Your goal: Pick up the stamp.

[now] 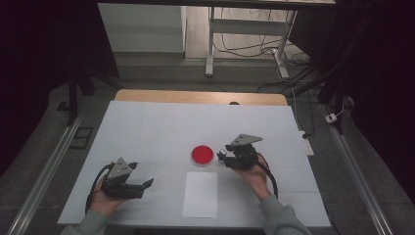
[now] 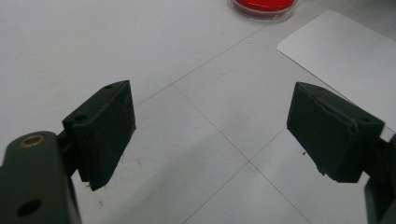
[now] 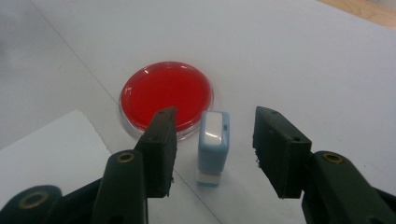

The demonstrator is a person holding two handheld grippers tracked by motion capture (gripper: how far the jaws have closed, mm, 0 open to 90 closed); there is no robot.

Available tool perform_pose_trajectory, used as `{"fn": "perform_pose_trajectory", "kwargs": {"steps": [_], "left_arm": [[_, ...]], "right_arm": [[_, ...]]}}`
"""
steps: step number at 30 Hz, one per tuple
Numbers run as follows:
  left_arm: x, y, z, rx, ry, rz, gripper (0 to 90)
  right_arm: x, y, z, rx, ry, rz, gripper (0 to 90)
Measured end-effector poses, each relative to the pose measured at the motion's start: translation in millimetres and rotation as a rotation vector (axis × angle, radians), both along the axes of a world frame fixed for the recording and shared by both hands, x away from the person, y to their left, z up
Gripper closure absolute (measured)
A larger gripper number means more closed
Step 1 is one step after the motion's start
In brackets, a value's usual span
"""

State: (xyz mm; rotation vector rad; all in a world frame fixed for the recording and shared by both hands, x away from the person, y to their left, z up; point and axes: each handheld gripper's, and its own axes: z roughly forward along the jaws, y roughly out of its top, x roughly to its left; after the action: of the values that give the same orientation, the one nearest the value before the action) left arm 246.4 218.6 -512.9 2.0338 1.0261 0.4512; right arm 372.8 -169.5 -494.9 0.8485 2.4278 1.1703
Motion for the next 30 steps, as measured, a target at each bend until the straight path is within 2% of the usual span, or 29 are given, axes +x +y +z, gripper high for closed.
{"fn": "perform_pose_trajectory", "kwargs": {"steps": [5,15,21,25,30], "left_arm": [[-0.4,0.1,0.1,-0.001,-0.003,-0.004,15.5],[-0.5,0.7,-0.5,-0.002,-0.005,-0.009,15.4],[-0.8,0.9,-0.5,-0.002,-0.007,-0.009,15.4],[-0.5,1.2,-1.0,0.000,-0.005,-0.006,15.6],[-0.7,1.2,-1.3,0.003,-0.006,-0.005,15.6]], "right_arm": [[1.1,1.2,-3.1,-0.004,0.010,0.001,54.5],[0.4,4.0,-6.6,-0.022,0.005,0.011,74.2],[-0.5,3.9,-6.0,-0.017,0.001,0.009,74.6],[-2.1,2.4,-1.5,0.013,-0.020,0.009,74.7],[-3.2,0.0,2.3,0.026,-0.028,0.006,74.7]]}}
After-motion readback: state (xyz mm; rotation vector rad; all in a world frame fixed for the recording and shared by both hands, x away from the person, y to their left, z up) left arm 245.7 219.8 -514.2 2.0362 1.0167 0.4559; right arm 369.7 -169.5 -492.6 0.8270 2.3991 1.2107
